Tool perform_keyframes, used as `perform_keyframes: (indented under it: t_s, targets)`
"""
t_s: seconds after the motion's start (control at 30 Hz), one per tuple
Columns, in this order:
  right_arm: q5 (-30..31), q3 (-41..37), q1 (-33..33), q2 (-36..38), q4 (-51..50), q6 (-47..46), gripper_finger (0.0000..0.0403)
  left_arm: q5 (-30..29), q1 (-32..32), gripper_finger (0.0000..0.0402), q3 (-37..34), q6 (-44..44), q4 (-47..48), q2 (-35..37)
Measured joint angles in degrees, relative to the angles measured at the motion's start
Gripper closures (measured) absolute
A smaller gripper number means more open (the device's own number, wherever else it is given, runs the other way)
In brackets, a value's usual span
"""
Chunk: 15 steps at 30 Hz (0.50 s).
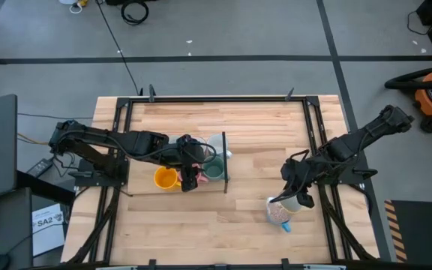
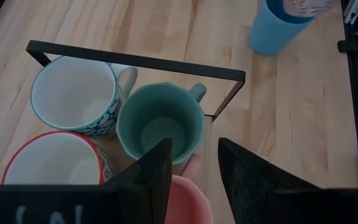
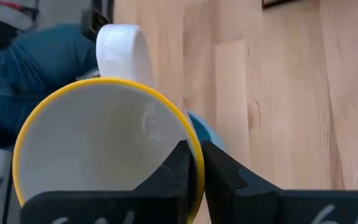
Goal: Place coffee mugs
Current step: Put the orange patterned mug on the shelf
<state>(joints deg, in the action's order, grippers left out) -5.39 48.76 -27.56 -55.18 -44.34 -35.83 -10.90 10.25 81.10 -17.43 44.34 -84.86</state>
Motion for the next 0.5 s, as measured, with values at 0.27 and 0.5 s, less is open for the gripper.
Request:
perform_keyframes:
  t_s: [0.27,0.5]
  targets:
    - [-0.1,9.5,2.5,-0.3,-0.5,0.0,0.0372,0.0,0.0,0.0264,0.0,0.1,0.4,0.6]
    - [0.3,23.0,5.3,-8.5,-0.3,4.1,0.0373,0.6,0.3,0.0264,0.0,0.1,3.6,5.6]
